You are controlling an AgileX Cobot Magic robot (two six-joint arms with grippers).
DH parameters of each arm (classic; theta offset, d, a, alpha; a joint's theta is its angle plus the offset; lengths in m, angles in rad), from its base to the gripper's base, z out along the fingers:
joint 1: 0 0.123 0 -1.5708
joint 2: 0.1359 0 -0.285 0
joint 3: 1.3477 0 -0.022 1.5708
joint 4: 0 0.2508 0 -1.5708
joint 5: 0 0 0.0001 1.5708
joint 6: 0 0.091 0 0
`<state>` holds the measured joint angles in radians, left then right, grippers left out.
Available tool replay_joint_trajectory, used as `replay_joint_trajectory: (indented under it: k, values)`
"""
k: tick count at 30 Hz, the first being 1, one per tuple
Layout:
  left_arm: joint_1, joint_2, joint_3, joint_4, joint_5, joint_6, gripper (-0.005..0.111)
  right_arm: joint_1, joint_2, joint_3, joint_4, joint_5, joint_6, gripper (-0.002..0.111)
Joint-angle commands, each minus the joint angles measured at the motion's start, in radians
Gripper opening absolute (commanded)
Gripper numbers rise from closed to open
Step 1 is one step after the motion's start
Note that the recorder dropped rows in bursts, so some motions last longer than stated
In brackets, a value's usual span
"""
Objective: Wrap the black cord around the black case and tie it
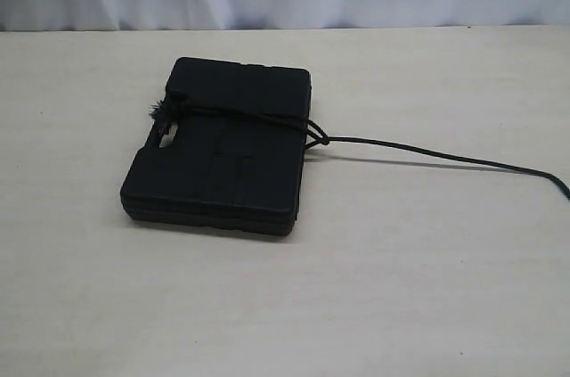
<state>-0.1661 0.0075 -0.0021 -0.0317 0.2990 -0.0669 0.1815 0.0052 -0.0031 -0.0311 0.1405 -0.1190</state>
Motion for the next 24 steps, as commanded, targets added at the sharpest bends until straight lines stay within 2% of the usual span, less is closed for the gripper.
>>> replay_joint_trajectory:
  k: [1, 4, 7, 13, 24]
  values:
    - [0.008, -0.007, 0.002, -0.008, 0.006, -0.006, 0.0, -0.071, -0.005, 0.003, -0.008, 0.015, -0.005, 0.004]
    - [0.098, -0.007, 0.002, -0.01, 0.006, -0.006, 0.0, -0.155, -0.005, 0.003, -0.008, 0.015, -0.005, 0.004]
    - [0.17, -0.007, 0.002, -0.01, 0.006, -0.006, 0.0, -0.167, -0.005, 0.003, -0.008, 0.015, -0.003, 0.004]
    - [0.17, -0.007, 0.002, -0.006, 0.006, -0.006, 0.0, -0.132, -0.005, 0.003, -0.008, 0.015, -0.003, 0.004]
    - [0.17, -0.007, 0.002, -0.004, 0.006, -0.006, 0.0, -0.132, -0.005, 0.003, -0.008, 0.015, -0.003, 0.004]
